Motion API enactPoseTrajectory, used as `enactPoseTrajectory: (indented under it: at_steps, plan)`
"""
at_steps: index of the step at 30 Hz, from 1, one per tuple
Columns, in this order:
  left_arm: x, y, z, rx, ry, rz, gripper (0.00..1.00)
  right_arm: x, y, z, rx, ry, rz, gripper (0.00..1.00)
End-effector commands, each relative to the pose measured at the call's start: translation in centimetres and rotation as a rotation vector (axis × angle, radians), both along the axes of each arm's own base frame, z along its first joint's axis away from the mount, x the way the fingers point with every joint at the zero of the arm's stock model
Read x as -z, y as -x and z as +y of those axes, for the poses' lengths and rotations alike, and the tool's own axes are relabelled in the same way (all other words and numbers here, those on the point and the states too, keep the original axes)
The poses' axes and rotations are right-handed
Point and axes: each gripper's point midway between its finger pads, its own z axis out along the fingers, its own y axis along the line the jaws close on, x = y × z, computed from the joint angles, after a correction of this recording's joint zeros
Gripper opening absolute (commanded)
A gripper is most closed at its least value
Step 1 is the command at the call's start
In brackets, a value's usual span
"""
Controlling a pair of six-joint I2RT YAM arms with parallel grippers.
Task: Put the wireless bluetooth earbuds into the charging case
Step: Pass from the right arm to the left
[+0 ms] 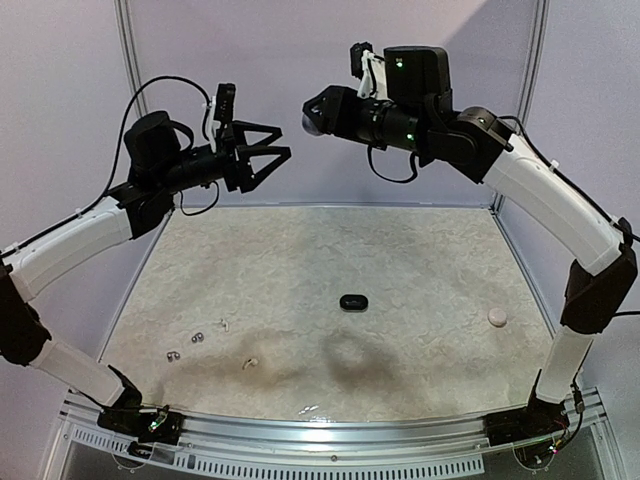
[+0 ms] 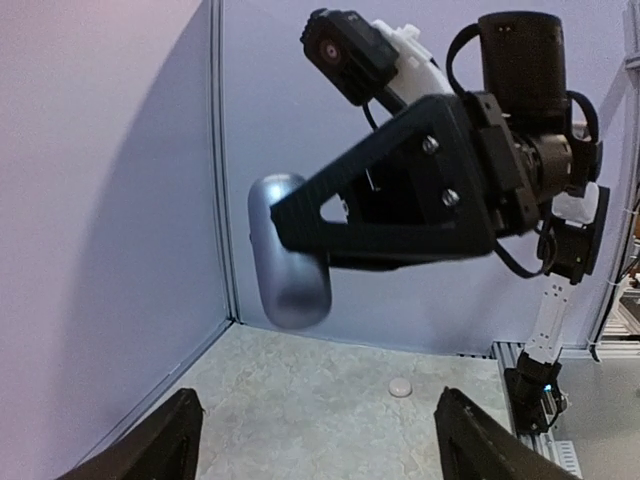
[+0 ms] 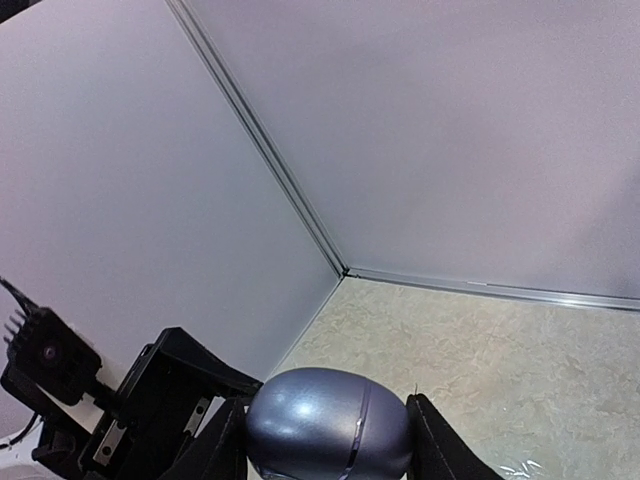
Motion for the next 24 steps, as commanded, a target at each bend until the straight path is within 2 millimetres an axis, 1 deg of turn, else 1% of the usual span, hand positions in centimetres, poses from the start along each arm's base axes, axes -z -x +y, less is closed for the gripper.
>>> enactPoseTrajectory:
  at_steps: [1, 4, 7, 10, 14, 18, 19, 21, 22, 23, 24]
  plan:
    - [-2.0, 0.0, -1.7, 0.033, 0.071, 0.006, 0.77, -0.8, 1.4, 1.8, -0.034, 0.009, -0.057, 0.24]
    - [-2.6, 0.2, -2.5, 0.052, 0.079, 0.003, 0.69, -0.3, 1.7, 2.2, -0.043, 0.022, -0.047, 0.24]
    - [-2.5, -0.1, -3.1, 0.058, 0.072, 0.027, 0.63, -1.1, 2.2, 2.4, -0.059, 0.004, -0.062, 0.24]
    - [-2.8, 0.1, -3.2, 0.061, 0.08, 0.024, 0.47, -0.7, 2.1, 2.4, -0.048, 0.033, -0.071, 0.24]
    - [-2.9, 0.1, -3.2, 0.057, 0.084, 0.018, 0.29, -0.3, 2.2, 2.7, -0.065, 0.047, -0.072, 0.24]
    - [-3.0, 0.7, -3.3, 0.083, 0.085, 0.007, 0.07, -0.4, 2.4, 3.2, -0.091, 0.06, -0.083, 0.25]
    - [-3.0, 0.9, -3.2, 0.089, 0.087, 0.002, 0.01, -0.4, 2.4, 3.3, -0.098, 0.065, -0.088, 0.26]
    - [-2.9, 1.1, -3.1, 0.094, 0.09, -0.003, 0.0, -0.6, 2.6, 3.5, -0.116, 0.078, -0.111, 0.33]
    - [-2.9, 1.1, -3.1, 0.095, 0.092, 0.0, 0.0, -0.8, 2.8, 3.5, -0.129, 0.082, -0.121, 0.39]
    - [-2.9, 1.2, -2.9, 0.096, 0.096, 0.004, 0.0, -1.0, 3.2, 3.6, -0.148, 0.091, -0.139, 0.48]
    - [-3.0, 1.2, -2.8, 0.099, 0.103, 0.008, 0.0, -1.2, 3.5, 3.6, -0.165, 0.094, -0.149, 0.68]
